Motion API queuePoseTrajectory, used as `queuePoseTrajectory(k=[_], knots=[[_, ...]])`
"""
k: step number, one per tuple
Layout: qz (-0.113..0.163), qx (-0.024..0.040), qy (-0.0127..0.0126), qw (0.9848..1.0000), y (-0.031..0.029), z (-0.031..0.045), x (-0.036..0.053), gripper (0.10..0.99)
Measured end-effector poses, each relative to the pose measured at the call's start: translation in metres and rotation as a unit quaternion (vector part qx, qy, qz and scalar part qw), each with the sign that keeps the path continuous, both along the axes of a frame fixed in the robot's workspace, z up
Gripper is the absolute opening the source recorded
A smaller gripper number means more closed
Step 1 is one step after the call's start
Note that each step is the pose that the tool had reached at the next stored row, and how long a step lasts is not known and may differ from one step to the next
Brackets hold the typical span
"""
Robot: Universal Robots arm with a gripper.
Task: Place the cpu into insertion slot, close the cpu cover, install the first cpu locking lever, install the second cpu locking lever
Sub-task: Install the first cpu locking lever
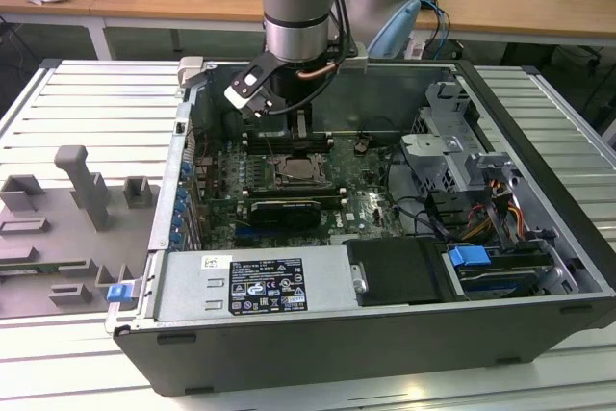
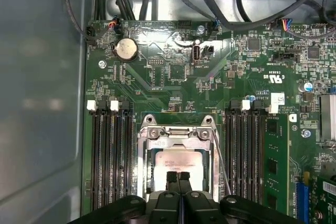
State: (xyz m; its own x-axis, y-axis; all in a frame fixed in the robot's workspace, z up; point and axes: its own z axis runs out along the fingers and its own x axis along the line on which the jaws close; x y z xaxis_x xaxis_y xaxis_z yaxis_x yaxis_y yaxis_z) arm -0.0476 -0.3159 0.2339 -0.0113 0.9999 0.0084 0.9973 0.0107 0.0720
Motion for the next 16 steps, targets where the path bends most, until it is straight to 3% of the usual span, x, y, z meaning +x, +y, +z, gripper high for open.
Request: queuePoseTrajectory(k=[9,11,13,15,16], knots=[[0.0,0.0,0.0006,1.0,0.0,0.0152,0.0001,0.106],[-0.001,0.0,0.0023,1.0,0.0,0.0237,0.0005,0.106],[-0.001,0.0,0.0046,1.0,0.0,0.0264,0.0009,0.106],[-0.001,0.0001,0.0105,0.9999,0.0,0.0282,0.0012,0.106],[-0.001,0.0004,0.0114,0.9999,-0.0001,0.0283,0.0011,0.106]])
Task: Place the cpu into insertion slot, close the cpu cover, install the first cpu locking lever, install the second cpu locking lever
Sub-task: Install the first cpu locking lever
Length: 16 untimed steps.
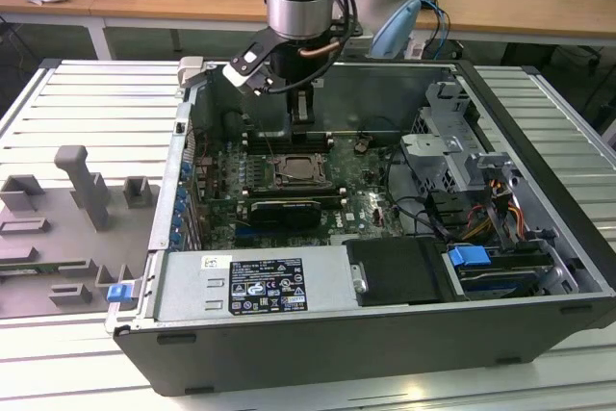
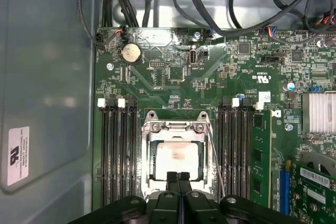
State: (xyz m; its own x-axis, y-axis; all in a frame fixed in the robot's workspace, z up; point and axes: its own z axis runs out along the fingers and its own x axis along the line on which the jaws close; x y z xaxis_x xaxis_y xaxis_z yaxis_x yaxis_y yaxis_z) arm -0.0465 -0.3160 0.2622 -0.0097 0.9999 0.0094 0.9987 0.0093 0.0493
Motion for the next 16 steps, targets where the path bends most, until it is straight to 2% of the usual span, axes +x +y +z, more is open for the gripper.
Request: queuePoseTrajectory(k=[1,3,4,6,8,9,10,11,12,15,16], knots=[[0.005,-0.0001,0.0001,1.0,-0.0001,-0.0001,-0.0001,0.106],[0.038,0.0,0.0,0.9993,-0.0001,-0.0004,0.0,0.106],[0.059,-0.0001,0.0001,0.9983,-0.0001,-0.0005,-0.0001,0.106],[0.082,-0.0001,0.0001,0.9967,-0.0001,-0.0006,-0.0001,0.106],[0.117,-0.0001,0.0001,0.9931,-0.0001,-0.0006,0.0,0.106],[0.126,-0.0001,0.0,0.9921,-0.0001,-0.0006,0.0,0.106],[0.14,-0.0001,0.0001,0.9901,0.0,-0.0006,-0.0001,0.106],[0.155,-0.0001,0.0001,0.988,-0.0001,-0.0006,-0.0001,0.106],[0.173,-0.0001,0.0,0.9849,-0.0002,-0.0006,-0.0001,0.106],[0.189,-0.0001,0.0,0.982,-0.0003,-0.0007,-0.0001,0.106],[0.192,-0.0001,0.0,0.9814,-0.0004,-0.0008,-0.0001,0.106]])
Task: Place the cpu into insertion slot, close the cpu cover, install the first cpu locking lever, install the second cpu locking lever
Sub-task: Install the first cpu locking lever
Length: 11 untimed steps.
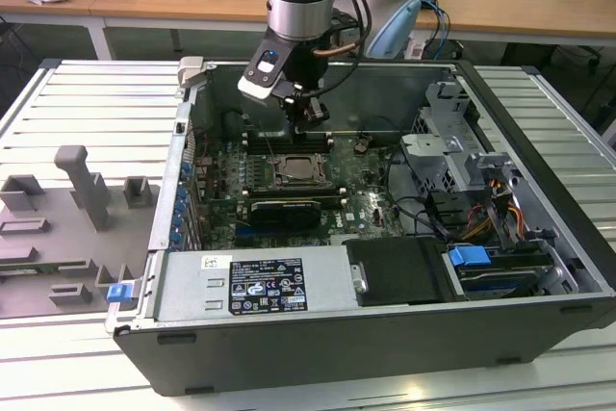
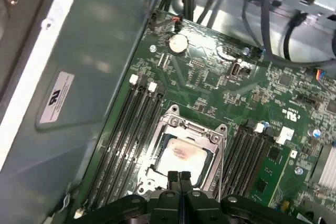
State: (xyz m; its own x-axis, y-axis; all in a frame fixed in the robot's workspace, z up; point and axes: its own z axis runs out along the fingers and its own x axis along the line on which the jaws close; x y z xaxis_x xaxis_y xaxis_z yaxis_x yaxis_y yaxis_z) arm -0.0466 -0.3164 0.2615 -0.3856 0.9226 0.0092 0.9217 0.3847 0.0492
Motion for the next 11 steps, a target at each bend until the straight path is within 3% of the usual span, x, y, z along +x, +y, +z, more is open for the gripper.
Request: queuePoseTrajectory(k=[4,7,11], knots=[[0.035,0.0,0.0,0.9994,-0.0006,-0.0001,-0.0006,0.106],[0.065,0.0,0.0,0.9979,-0.0007,-0.0002,-0.0006,0.106],[0.113,0.0,0.0,0.9936,-0.0007,-0.0003,-0.0006,0.106]])
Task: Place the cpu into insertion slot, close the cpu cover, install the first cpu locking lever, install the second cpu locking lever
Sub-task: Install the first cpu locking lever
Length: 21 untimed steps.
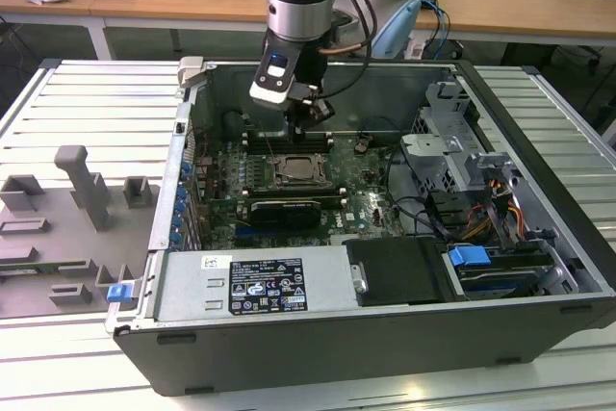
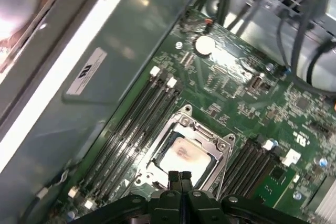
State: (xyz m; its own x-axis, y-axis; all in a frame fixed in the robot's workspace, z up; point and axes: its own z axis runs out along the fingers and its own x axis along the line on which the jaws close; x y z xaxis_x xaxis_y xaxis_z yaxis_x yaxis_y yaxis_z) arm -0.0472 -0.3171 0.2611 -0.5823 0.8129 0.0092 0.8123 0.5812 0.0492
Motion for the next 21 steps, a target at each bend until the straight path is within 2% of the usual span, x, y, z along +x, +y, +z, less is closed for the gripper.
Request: queuePoseTrajectory(k=[3,5,8,9,11,14,15,19,20,21], knots=[[0.033,0.0,0.0,0.9995,0.0,-0.0002,0.0,0.106],[0.062,0.0,0.0,0.9981,0.0,-0.0002,0.0,0.106],[0.087,0.0,0.0,0.9962,0.0,-0.0002,0.0,0.106],[0.099,0.0,0.0,0.9951,0.0,-0.0002,0.0,0.106],[0.131,0.0,0.0,0.9914,-0.0001,-0.0002,0.0,0.106],[0.152,0.0,0.0,0.9885,-0.0001,-0.0002,0.0,0.106],[0.162,0.0,0.0,0.9868,-0.0001,-0.0002,0.0,0.106],[0.186,0.0,0.0,0.9826,-0.0001,-0.0002,0.0,0.106],[0.196,0.0,0.0,0.9805,-0.0001,-0.0002,0.0,0.106],[0.214,0.0,0.0,0.9768,-0.0001,-0.0002,0.0,0.106]])
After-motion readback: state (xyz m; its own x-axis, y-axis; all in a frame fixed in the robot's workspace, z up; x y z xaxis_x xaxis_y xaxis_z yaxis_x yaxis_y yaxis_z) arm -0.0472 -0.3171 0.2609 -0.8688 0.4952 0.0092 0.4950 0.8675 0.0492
